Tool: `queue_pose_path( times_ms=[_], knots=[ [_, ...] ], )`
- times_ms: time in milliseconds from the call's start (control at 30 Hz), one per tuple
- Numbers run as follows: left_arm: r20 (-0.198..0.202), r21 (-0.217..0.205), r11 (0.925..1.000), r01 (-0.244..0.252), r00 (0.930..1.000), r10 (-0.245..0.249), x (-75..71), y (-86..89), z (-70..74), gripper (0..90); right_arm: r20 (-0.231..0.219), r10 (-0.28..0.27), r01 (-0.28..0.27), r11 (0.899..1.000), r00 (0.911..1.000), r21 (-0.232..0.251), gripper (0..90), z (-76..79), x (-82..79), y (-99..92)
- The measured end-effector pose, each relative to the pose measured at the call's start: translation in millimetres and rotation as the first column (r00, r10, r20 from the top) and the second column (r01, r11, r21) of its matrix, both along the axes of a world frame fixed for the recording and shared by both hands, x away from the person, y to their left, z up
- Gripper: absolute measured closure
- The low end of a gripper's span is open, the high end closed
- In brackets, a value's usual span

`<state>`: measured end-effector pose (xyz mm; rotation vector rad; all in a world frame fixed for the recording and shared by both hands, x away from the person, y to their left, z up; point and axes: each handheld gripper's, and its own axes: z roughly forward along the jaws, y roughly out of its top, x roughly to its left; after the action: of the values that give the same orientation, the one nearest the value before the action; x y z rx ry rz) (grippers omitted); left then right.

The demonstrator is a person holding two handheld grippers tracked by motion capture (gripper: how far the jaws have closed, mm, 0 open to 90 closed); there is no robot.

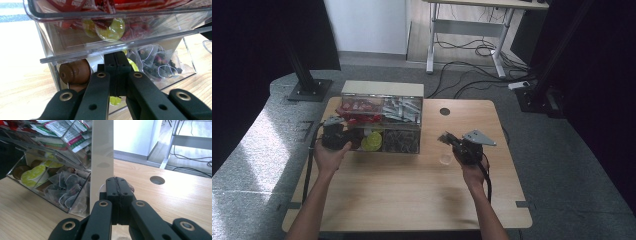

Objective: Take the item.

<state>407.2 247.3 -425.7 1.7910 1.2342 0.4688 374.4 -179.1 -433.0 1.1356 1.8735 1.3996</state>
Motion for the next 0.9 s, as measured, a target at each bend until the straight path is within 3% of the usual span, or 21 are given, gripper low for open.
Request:
queue_pose_path(
  times_ms=[633, 733, 900],
  knots=[
    [-0.002, 0.0, 1.0, 0.002, 1.0, -0.002, 0.6, -0.8, -0.6, 90.0, -0.019, -0.038, 0.038, 0.999, 0.9991, -0.01, 88.2, -7.3, 6.3, -11.8],
    [-0.002, 0.002, 1.0, 0.002, 1.0, -0.002, 0.5, -1.1, -0.7, 90.0, -0.013, -0.048, 0.047, 0.998, 0.9988, -0.032, 78.6, -8.3, 7.3, -10.0],
    [-0.003, 0.002, 1.0, 0.002, 1.0, -0.002, 0.3, -1.3, -0.6, 90.0, -0.003, -0.052, 0.051, 0.998, 0.9987, -0.037, 76.2, -7.5, 6.2, -10.3]
  ],
)
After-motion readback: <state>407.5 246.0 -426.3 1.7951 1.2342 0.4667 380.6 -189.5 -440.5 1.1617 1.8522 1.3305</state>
